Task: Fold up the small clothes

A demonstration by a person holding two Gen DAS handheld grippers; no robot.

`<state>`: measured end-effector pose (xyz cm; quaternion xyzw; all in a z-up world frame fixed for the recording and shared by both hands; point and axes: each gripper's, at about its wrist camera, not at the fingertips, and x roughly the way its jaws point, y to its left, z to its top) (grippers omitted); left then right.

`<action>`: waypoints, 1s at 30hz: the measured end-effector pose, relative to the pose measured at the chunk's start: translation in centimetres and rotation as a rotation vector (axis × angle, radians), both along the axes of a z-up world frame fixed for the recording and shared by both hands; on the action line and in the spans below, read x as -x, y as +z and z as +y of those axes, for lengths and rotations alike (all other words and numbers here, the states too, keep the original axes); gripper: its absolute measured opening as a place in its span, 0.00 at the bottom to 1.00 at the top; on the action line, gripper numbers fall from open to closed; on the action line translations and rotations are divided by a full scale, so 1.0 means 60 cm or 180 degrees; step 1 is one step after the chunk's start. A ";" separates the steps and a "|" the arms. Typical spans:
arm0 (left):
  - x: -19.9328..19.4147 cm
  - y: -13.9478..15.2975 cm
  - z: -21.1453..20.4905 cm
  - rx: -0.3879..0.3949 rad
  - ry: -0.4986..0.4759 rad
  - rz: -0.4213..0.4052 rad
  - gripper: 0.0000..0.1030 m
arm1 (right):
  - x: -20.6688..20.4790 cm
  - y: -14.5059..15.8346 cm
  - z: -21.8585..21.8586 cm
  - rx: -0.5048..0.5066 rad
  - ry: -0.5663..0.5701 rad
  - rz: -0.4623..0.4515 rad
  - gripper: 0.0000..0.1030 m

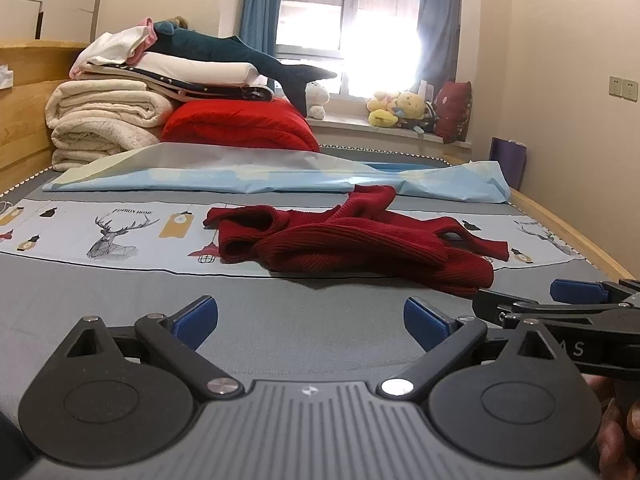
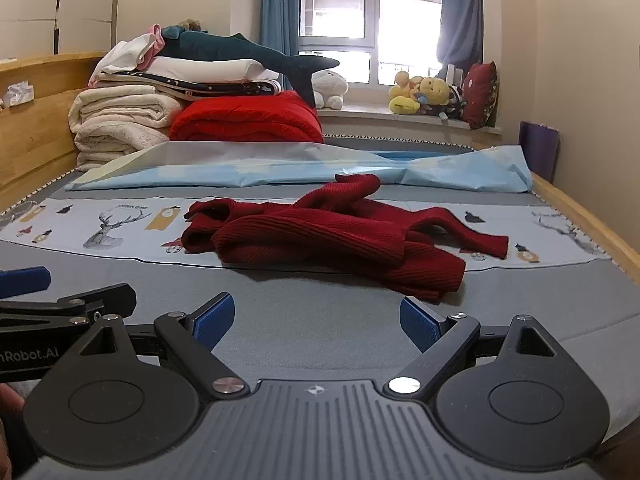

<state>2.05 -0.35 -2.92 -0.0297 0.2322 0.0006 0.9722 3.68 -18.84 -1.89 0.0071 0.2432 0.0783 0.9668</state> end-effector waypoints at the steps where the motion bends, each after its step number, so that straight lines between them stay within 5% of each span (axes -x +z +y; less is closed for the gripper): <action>1: -0.001 -0.001 -0.001 -0.0005 0.0000 -0.0002 0.94 | -0.001 0.000 0.000 0.0010 -0.0001 0.0006 0.88; 11: -0.013 -0.008 0.010 -0.0052 -0.0027 0.0021 0.39 | -0.037 0.038 -0.037 -0.0197 -0.0196 -0.0218 0.83; 22: -0.148 0.003 0.002 0.0037 -0.0180 0.0077 0.36 | -0.192 0.079 -0.116 -0.0084 -0.0065 -0.0679 0.78; 25: -0.228 -0.006 -0.018 0.0152 -0.0252 0.0127 0.37 | -0.208 0.048 -0.142 -0.0158 -0.0187 -0.0394 0.78; 30: -0.366 -0.051 -0.060 0.0376 -0.0215 0.0360 0.46 | -0.217 0.044 -0.176 -0.0323 -0.0303 -0.0410 0.78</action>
